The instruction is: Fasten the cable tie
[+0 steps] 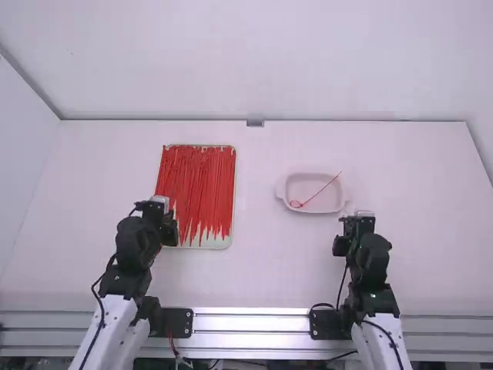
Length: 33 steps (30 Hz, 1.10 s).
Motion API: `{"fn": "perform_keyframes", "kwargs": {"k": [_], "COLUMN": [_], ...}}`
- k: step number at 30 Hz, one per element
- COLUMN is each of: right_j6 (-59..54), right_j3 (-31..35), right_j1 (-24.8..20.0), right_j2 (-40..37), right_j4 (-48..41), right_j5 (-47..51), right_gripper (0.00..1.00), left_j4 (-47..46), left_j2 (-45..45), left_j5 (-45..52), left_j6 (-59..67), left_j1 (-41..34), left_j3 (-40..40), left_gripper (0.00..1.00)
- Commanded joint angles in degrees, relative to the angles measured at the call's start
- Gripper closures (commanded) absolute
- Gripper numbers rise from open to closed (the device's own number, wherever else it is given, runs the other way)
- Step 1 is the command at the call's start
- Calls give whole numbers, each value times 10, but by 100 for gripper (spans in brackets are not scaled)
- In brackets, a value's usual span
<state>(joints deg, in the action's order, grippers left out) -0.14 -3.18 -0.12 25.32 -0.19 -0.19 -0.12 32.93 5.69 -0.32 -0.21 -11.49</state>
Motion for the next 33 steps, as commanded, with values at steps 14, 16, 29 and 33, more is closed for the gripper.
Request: {"fn": "perform_keyframes", "kwargs": {"k": [14,16,29,33], "right_j6": [1,1,1,1], "right_j3": [32,32,32,32], "right_j1": [1,1,1,1], "right_j2": [-140,-158,-242,-253], "right_j4": [2,2,2,2], "right_j5": [2,2,2,2], "right_gripper": [100,100,100,100], "left_j4": [1,1,1,1], "left_j2": [-153,-173,-268,-291], "left_j5": [-57,-57,-57,-57], "left_j6": [3,3,3,3], "left_j1": [2,2,2,2], "left_j3": [115,115,115,115], "left_gripper": [100,100,100,100]}}
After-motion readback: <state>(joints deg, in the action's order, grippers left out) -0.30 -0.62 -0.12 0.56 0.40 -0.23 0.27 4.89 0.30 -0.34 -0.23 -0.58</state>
